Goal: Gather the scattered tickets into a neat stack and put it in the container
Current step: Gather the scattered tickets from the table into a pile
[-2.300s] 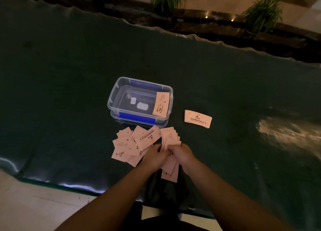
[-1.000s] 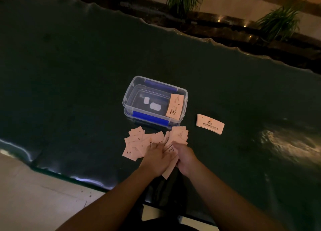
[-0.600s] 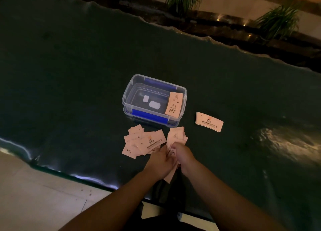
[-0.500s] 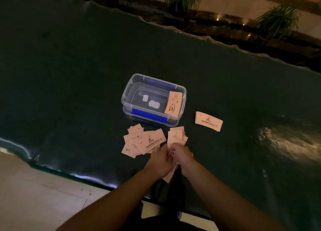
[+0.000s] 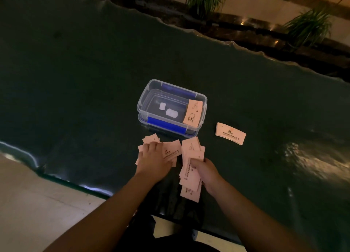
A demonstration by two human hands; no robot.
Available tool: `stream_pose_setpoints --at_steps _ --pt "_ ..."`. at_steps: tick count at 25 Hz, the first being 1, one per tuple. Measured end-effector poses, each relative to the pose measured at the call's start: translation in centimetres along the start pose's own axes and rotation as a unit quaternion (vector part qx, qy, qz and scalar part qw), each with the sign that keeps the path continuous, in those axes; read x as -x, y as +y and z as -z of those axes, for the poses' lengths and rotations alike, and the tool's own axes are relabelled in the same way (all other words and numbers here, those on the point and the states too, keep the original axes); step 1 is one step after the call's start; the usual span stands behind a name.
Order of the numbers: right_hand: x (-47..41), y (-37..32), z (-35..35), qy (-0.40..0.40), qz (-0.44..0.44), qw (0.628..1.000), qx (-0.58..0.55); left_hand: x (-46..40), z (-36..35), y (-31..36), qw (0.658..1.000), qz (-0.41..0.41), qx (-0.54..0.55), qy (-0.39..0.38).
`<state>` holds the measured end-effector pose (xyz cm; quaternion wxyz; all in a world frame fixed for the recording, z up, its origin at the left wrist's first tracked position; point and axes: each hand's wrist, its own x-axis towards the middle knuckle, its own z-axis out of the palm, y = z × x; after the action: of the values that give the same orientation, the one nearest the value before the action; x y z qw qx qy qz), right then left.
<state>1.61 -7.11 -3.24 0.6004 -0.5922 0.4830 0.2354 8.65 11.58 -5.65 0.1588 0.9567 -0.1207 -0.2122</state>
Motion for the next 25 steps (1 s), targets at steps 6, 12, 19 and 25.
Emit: stream_pose_setpoints --at_steps 6,12,19,25 --pt "-0.5 -3.7 -0.8 -0.074 0.133 0.948 0.281 -0.3 -0.3 -3.0 0.997 0.012 -0.068 -0.019" --pt "-2.5 -5.6 -2.1 -0.109 0.207 0.874 0.426 -0.1 -0.3 -4.6 0.999 -0.013 0.001 -0.029" --pt "-3.6 -5.9 -3.5 -0.111 0.247 0.814 0.514 -0.5 -0.2 -5.2 0.997 -0.041 0.062 0.004" --pt "-3.3 -5.0 -3.7 -0.077 0.251 0.830 0.491 0.0 -0.4 -5.0 0.994 -0.024 0.090 0.058"
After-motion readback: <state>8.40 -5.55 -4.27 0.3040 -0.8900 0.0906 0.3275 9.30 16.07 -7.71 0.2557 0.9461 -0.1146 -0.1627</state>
